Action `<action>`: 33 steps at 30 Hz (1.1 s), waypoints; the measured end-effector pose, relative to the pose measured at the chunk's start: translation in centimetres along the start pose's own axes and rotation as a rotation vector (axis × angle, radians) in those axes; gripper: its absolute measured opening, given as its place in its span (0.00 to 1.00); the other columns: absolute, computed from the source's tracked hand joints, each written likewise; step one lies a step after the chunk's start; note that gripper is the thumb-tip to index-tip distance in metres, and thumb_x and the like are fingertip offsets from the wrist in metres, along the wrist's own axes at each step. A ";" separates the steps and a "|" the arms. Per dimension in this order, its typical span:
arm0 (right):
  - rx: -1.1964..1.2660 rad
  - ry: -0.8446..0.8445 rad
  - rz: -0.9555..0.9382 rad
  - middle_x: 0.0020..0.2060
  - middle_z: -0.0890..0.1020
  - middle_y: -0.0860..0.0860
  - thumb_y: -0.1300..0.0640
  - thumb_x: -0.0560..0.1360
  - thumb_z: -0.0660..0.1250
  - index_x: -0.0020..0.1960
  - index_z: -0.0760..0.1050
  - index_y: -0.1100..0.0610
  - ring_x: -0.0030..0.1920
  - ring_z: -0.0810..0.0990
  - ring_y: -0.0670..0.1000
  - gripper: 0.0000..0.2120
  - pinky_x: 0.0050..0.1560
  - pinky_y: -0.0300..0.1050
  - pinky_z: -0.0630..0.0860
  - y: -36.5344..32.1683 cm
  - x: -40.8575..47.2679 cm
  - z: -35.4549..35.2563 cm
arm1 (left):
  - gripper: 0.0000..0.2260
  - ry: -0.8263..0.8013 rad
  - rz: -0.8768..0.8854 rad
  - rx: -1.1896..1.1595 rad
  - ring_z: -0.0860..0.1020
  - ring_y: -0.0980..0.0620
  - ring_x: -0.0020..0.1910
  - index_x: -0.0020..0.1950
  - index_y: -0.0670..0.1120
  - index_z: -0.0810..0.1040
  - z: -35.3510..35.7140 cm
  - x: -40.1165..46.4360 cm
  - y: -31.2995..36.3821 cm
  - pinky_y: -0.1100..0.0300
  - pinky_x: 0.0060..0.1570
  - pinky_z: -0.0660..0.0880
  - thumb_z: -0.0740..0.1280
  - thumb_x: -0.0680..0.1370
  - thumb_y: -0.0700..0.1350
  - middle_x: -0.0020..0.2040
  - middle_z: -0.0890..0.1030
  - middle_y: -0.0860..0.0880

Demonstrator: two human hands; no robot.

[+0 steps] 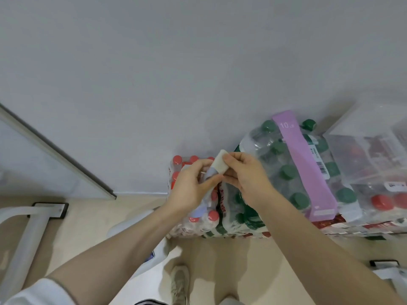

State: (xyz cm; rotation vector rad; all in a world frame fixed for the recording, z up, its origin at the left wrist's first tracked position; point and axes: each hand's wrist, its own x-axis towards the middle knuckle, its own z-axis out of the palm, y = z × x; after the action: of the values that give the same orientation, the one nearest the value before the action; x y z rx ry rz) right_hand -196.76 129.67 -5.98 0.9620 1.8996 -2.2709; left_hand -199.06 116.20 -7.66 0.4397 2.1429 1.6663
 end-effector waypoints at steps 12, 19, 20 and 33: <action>-0.019 0.189 -0.098 0.44 0.77 0.54 0.56 0.79 0.58 0.52 0.73 0.61 0.45 0.75 0.51 0.09 0.48 0.46 0.73 -2.1 0.1 -3.3 | 0.16 0.174 0.113 0.019 0.74 0.53 0.34 0.33 0.52 0.75 -5.5 0.9 2.9 0.61 0.41 0.71 0.58 0.80 0.44 0.32 0.77 0.54; -0.245 0.273 -0.231 0.36 0.74 0.48 0.55 0.77 0.62 0.44 0.73 0.59 0.37 0.70 0.46 0.07 0.35 0.38 0.65 -2.0 -1.0 -3.2 | 0.15 0.182 0.001 -0.262 0.76 0.50 0.38 0.42 0.44 0.77 -4.3 0.6 4.0 0.59 0.43 0.73 0.54 0.82 0.44 0.36 0.79 0.43; -0.224 0.292 -0.245 0.37 0.75 0.48 0.54 0.77 0.63 0.43 0.74 0.58 0.37 0.71 0.46 0.08 0.36 0.39 0.66 -2.2 -1.3 -3.3 | 0.14 0.218 -0.016 -0.291 0.77 0.52 0.38 0.42 0.46 0.77 -4.3 0.8 4.0 0.61 0.42 0.73 0.54 0.81 0.44 0.34 0.80 0.45; 0.198 0.111 -0.338 0.34 0.75 0.52 0.55 0.79 0.58 0.40 0.72 0.57 0.35 0.74 0.47 0.11 0.40 0.40 0.73 -2.9 -2.6 -5.2 | 0.17 -0.355 -0.085 0.634 0.62 0.45 0.71 0.70 0.43 0.67 0.3 4.3 -8.5 0.61 0.68 0.54 0.54 0.82 0.43 0.71 0.66 0.43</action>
State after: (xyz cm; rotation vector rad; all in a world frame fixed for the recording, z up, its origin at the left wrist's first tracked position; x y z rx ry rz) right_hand -193.53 134.16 -2.52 0.8566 2.0484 -2.6907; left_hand -202.77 116.38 -16.47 0.7417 2.3229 0.7544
